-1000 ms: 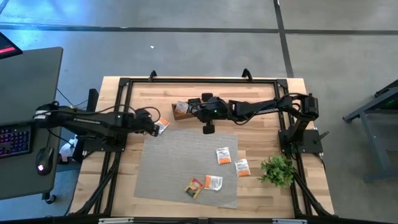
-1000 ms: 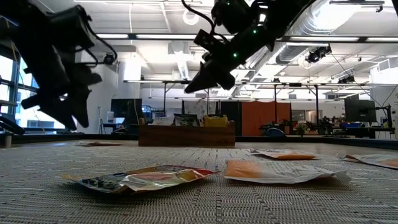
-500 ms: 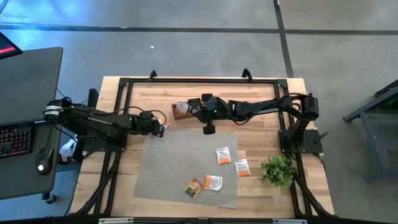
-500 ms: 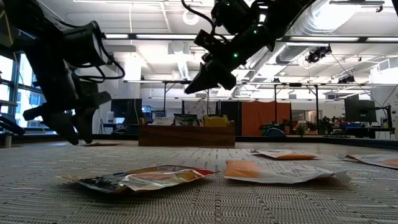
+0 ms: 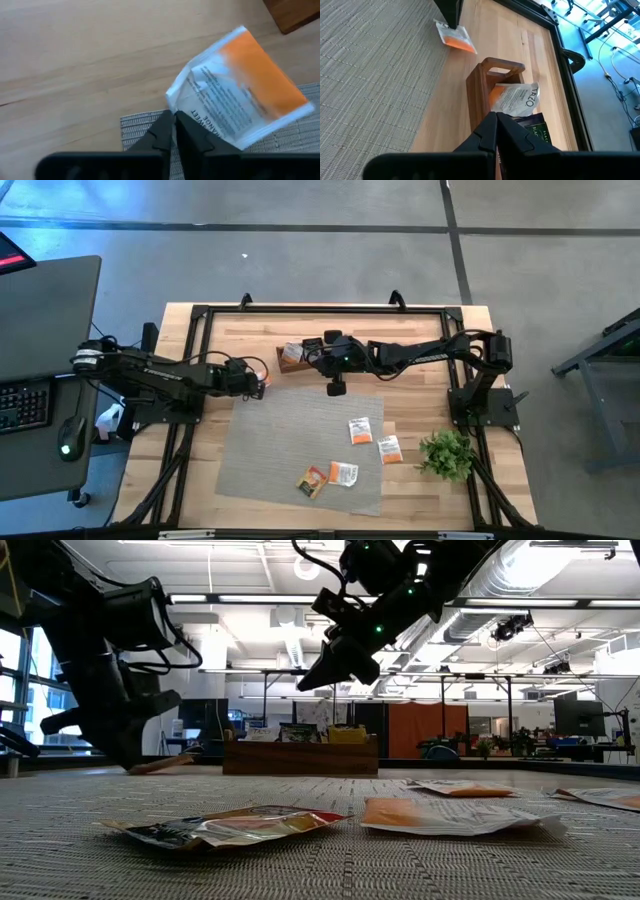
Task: Pick & Place Tea
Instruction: Put the orange tea bag into the left section of the wooden organizer
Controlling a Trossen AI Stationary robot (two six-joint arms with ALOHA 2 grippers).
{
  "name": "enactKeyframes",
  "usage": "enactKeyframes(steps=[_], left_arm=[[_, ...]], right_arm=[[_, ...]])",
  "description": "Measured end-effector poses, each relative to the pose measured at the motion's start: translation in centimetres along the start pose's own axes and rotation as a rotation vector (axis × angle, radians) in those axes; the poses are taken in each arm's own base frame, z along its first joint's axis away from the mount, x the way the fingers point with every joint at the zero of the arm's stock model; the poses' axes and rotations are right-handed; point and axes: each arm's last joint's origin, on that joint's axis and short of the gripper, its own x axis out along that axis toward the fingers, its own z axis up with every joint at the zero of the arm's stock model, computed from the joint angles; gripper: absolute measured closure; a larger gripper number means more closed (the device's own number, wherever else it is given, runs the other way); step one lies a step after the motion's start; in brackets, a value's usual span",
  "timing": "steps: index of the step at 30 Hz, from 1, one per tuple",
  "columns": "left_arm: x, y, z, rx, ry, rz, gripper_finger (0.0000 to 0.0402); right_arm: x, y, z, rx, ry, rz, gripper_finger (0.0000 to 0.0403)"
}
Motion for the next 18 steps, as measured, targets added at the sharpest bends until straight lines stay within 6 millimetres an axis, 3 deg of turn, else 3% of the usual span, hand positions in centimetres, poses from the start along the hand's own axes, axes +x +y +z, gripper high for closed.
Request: enactKeyframes(steps=[7, 18], left_arm=[[-0.7, -0.6, 0.5, 0.065, 0.002, -0.031, 0.0392], [-5.3, -4.8, 4.3, 0.385, -0.203, -0.158, 0.0400]], right_arm=[[0.0, 0.0, 0.0, 0.002, 0.000, 0.000, 0.0394], [0.0, 0.0, 0.1, 0.033, -0.016, 0.019, 0.0399]])
